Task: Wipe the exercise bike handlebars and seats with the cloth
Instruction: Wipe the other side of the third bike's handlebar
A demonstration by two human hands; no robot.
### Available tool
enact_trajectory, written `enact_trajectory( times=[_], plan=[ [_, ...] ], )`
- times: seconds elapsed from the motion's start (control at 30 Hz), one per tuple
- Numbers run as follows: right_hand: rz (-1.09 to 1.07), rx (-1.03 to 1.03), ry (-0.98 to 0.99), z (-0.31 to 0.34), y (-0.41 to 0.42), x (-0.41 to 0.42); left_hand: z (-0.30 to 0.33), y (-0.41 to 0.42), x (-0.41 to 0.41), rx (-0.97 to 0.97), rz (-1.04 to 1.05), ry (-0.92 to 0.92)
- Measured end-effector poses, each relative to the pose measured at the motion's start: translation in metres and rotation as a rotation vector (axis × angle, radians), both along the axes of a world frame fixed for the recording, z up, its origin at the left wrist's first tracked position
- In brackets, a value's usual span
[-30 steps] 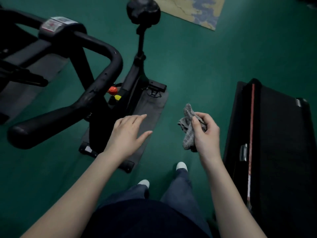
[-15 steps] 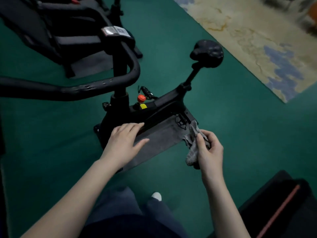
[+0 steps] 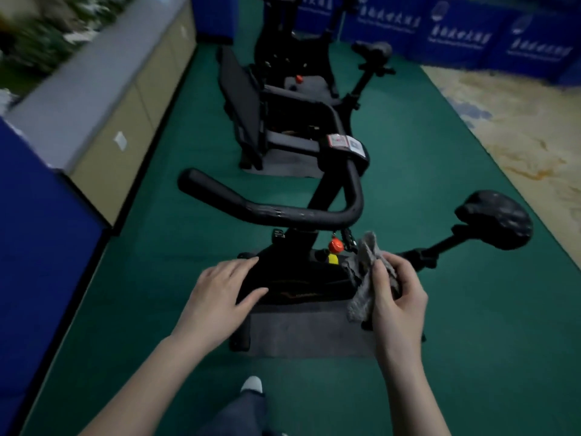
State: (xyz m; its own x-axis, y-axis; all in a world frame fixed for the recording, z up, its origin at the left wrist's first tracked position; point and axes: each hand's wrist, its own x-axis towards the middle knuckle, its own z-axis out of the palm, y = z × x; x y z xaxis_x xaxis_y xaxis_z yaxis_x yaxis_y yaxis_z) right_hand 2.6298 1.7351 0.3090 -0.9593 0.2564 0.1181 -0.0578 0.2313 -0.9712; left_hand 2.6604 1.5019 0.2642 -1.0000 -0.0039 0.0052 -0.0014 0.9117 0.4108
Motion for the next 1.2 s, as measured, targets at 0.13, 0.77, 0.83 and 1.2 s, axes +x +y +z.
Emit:
enact_trajectory(
  times=[0.13, 0.77, 0.83, 1.2],
  plan=[
    [0.098, 0.019, 0.123, 0.031, -0.038, -0.032, 0.013, -0.026, -0.009, 0.086, 0.139, 0.071],
    [0.952, 0.266, 0.517, 0.085, -0.174, -0.129, 0.048, -0.020, -0.050, 0.831, 0.637, 0.470],
    [1.125, 0.344, 0.579, 0.089, -0.185, -0.138, 0.047, -0.011, -0.055, 0.899, 0.709, 0.495],
    [1.620, 0.433, 0.673, 0.078, -0.200, -0.168, 0.052, 0.038, -0.081, 1.207, 1.034, 0.884]
  ],
)
